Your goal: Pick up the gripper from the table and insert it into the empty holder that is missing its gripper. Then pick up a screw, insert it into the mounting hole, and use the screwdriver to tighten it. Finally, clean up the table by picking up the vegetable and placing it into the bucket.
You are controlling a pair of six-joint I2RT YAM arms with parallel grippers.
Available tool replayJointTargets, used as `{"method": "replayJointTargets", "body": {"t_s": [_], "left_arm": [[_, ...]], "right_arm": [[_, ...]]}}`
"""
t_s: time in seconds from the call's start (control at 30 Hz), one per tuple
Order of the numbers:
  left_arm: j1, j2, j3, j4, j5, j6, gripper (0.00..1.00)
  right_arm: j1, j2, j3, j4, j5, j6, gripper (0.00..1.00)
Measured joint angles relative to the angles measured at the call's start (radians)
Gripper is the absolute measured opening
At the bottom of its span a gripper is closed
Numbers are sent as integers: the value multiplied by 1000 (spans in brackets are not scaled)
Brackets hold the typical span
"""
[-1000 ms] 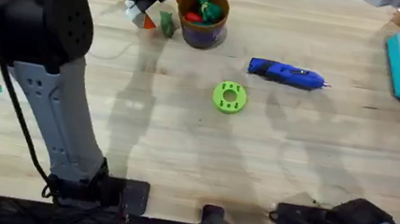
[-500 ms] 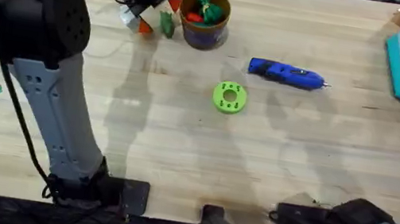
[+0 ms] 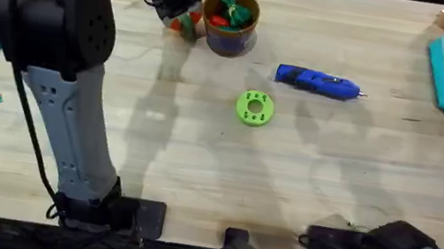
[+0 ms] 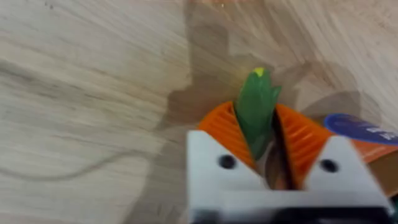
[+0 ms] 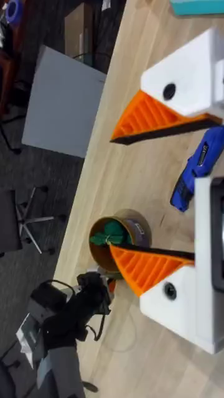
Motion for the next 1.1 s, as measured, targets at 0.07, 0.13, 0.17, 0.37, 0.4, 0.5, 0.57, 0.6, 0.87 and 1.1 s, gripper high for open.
{"method": "replayJointTargets", "body": {"t_s": [0.07, 0.13, 0.17, 0.37, 0.4, 0.5, 0.57, 0.6, 0.87, 1.1], "left_arm": [[-5, -1, 2, 6, -11, 13, 37], [-7, -2, 2, 6, -12, 14, 29], [-6, -2, 2, 3, -9, 15, 31], [17, -3, 35, -136, 5, 21, 31], [38, -22, 40, -160, 8, 22, 31], [55, -88, 40, -167, 9, 33, 31], [59, -159, 41, -175, 9, 42, 31], [57, -200, 42, -185, 9, 47, 31], [-58, -415, 78, -285, 1, 74, 31], [-190, -356, 43, -144, -16, 46, 31]], "right_arm": [[0, 0, 0, 0, 0, 0, 900], [0, 0, 0, 0, 0, 0, 900], [0, 0, 0, -1, 0, 0, 900], [0, 0, 0, 0, 0, -8, 900], [0, 0, 0, 0, 0, -12, 900], [0, 0, 0, 2, 0, -15, 900], [0, -1, 0, 3, 0, -16, 900], [0, -2, 0, 8, 0, -16, 900], [0, -74, 0, 35, 0, -16, 900], [0, -102, 0, 39, 0, -16, 900]]}}
